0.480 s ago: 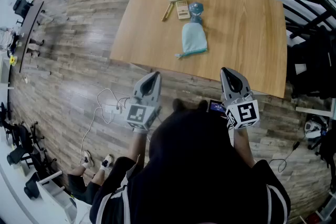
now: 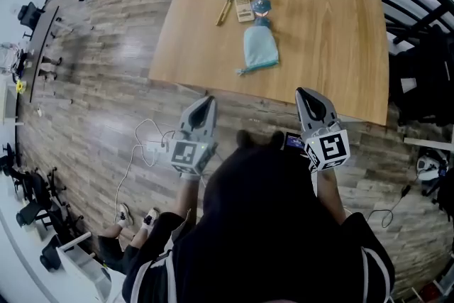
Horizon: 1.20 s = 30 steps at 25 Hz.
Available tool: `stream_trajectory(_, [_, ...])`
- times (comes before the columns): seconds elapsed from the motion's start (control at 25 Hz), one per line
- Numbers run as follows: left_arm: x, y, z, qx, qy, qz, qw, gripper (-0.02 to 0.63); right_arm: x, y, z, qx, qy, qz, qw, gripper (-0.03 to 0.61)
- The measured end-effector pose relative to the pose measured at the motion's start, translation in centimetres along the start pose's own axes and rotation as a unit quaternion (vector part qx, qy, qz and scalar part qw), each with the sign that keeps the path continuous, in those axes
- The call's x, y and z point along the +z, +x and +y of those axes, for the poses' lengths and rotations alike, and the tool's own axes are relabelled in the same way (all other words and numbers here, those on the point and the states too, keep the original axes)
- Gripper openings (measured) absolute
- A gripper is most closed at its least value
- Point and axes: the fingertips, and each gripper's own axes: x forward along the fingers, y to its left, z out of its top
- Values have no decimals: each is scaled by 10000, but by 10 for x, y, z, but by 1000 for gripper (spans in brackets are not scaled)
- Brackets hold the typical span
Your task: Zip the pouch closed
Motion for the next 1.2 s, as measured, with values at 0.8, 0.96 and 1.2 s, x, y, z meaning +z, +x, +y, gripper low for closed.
stream_trajectory(0.8, [-14,27,-14,59,-21,328,9994,2,-30,-16,-44,-183,564,276,9979,14])
stream_trajectory(0.96, [-10,44,10,22,-90,271,9996,2,-24,7,-43,-184,465,391,9980,14])
stream_trajectory(1.2, [-5,78,42,-247,-155,193,9994,2,-13,49,-40,-304,419,487,9975,14])
